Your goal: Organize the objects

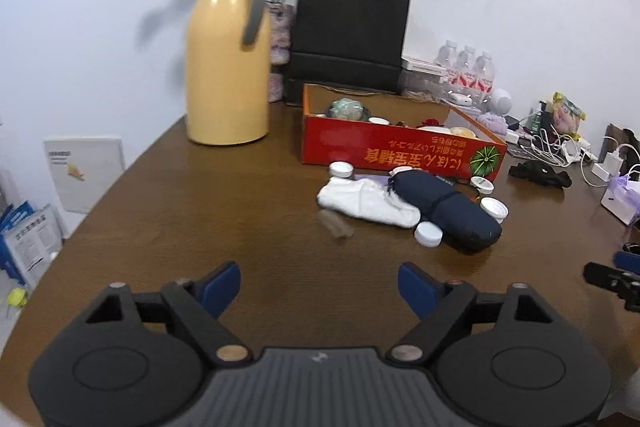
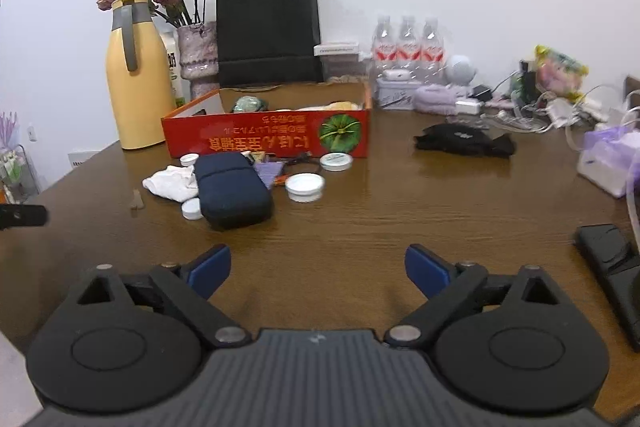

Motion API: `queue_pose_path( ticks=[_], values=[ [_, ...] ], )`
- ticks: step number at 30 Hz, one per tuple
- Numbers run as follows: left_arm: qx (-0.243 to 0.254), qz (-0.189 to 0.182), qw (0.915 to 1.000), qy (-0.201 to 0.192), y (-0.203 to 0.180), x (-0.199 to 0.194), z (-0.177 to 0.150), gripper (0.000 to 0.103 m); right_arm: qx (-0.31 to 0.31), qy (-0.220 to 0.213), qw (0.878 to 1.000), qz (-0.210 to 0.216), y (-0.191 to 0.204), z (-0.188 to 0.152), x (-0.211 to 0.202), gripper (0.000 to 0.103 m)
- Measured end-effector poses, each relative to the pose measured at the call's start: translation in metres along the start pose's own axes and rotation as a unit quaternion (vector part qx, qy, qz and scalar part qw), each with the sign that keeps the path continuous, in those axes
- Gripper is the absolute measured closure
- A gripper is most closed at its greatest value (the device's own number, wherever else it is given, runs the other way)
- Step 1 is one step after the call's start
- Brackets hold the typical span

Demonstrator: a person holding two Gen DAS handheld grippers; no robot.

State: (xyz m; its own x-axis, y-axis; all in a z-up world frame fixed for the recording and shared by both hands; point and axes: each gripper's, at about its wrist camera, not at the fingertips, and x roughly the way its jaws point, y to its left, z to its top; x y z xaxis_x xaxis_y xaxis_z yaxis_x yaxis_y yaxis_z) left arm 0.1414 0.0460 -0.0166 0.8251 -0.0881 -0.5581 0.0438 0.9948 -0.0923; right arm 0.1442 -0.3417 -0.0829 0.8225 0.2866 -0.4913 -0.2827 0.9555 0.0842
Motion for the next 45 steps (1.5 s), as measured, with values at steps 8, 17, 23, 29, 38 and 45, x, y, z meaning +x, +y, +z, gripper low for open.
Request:
queue_pose_path(
  ticks=[8, 17, 23, 29, 38, 45],
  values=[
    [0.055, -0.080, 0.9951, -0.016, -0.037, 0.089, 0.054, 0.028, -0.020, 0.025, 0.998, 0.061, 0.033, 0.025, 0.066, 0.025],
    [0.026, -0.179, 0.9804, 0.079, -0.052, 0.207, 0.092, 0.052, 0.088, 0.062, 0.990, 0.089, 0.022, 0.022, 0.116, 0.047],
    [0.015, -0.229, 0.9689, 0.092, -0.048, 0.188, 0.088, 0.069, 0.173, 0.025, 0.983, 0.056, -0.005, 0.022, 0.102, 0.062],
    [0.004, -0.204, 0.9747, 0.092, -0.056, 0.192, 0.084, 0.066, 0.186, 0.029, 0.980, 0.056, -0.016, 0.019, 0.118, 0.058],
    [0.035, -0.141, 0.9892, 0.022, -0.075, 0.100, 0.069, 0.078, 0.172, 0.026, 0.981, 0.087, -0.020, 0.023, 0.080, 0.067],
    [-0.004, -0.124, 0.9922, 0.006, -0.071, 0.007, 0.024, 0.078, 0.114, 0.008, 0.986, 0.122, -0.005, 0.018, 0.009, 0.067]
  ],
)
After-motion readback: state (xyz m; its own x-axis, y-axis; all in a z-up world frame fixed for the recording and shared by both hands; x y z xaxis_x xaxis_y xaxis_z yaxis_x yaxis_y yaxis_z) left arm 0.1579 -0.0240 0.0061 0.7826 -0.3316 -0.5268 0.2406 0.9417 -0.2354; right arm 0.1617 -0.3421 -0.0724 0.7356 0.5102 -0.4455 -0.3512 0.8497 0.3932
